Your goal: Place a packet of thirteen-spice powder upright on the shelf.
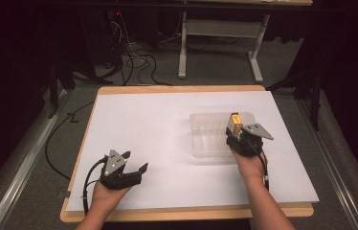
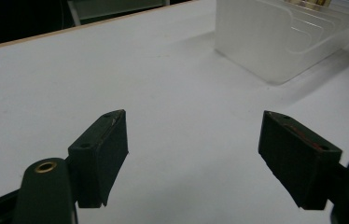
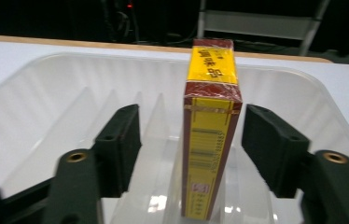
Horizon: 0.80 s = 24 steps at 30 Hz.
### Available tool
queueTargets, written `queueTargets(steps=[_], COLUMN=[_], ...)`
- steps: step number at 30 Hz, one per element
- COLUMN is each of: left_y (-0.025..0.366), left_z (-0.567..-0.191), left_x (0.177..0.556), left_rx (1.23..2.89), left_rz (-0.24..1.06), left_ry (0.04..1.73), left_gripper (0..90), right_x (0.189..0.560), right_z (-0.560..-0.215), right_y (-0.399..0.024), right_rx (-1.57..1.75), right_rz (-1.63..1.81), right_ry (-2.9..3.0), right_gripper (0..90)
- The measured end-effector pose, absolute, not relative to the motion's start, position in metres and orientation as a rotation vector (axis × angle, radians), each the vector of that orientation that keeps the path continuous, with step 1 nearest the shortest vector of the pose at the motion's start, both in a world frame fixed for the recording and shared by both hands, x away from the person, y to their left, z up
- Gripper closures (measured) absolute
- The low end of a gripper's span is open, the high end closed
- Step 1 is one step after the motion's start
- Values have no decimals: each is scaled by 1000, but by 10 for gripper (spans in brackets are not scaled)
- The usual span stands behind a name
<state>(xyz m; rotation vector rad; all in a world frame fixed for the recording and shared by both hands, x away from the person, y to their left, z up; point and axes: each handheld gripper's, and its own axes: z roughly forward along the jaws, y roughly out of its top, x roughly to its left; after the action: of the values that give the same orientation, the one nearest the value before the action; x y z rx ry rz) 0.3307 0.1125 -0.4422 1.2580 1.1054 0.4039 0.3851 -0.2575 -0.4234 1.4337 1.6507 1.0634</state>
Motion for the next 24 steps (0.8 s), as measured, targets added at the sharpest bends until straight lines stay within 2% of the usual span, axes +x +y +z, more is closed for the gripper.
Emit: queueTargets(steps=[8, 15, 20, 24], left_y=[105, 94, 80, 70], left_z=[-442, -440, -440, -439], left_x=[327, 320, 312, 306], left_rx=[1261, 1255, 1287, 1306], left_rz=[366, 311, 282, 264], left_ry=[1102, 1100, 1072, 1048], left_gripper=[246, 243, 238, 236], right_x=[358, 327, 296, 289], right_z=[-410, -416, -435, -442], right_y=[-266, -273, -283, -287], right_rx=[1338, 1251, 1209, 1207], right_rz=[1177, 1236, 1225, 1191], right_ry=[1746, 1828, 1802, 1827], right_gripper=[248, 155, 147, 137])
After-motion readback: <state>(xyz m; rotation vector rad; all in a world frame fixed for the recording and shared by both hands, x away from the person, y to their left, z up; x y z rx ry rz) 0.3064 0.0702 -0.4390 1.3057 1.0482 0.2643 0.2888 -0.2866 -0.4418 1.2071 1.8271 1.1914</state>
